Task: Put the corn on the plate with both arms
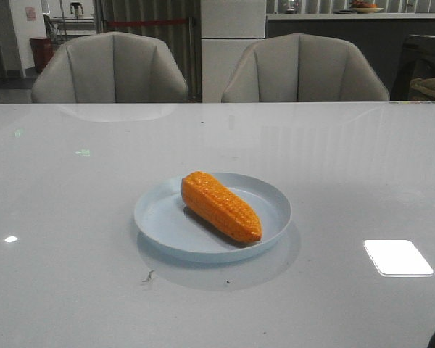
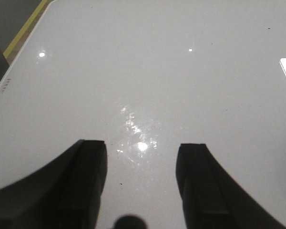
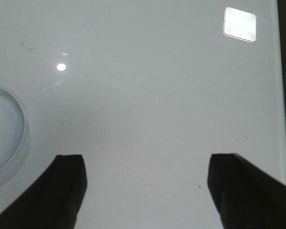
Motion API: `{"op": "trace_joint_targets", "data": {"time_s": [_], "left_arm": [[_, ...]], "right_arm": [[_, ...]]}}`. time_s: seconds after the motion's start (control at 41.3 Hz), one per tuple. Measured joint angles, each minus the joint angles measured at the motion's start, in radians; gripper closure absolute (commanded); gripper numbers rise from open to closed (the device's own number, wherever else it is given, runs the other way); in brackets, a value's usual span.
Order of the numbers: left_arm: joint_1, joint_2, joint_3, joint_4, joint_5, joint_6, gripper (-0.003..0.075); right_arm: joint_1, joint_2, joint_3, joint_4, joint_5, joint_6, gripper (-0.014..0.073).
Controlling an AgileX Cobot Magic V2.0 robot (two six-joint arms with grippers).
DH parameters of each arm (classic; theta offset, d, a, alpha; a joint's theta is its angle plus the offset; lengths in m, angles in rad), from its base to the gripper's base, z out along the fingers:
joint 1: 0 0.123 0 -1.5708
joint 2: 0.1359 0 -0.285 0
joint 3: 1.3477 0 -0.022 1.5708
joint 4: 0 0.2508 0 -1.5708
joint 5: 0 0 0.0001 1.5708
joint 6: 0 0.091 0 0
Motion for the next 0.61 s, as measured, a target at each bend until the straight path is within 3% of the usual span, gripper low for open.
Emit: {"op": "trace_joint_targets", "data": {"time_s": [0.315, 0.606], "left_arm": [[0.0, 0.0, 0.0, 0.0, 0.0, 0.0, 0.0318], [0.0, 0.0, 0.0, 0.0, 0.0, 0.0, 0.0318]], "right_arm": [[-0.079, -0.334, 0.531, 0.0, -0.21, 0.0, -0.003], [-0.079, -0.522, 0.741, 0.032, -0.257, 0.016, -0.003]]}}
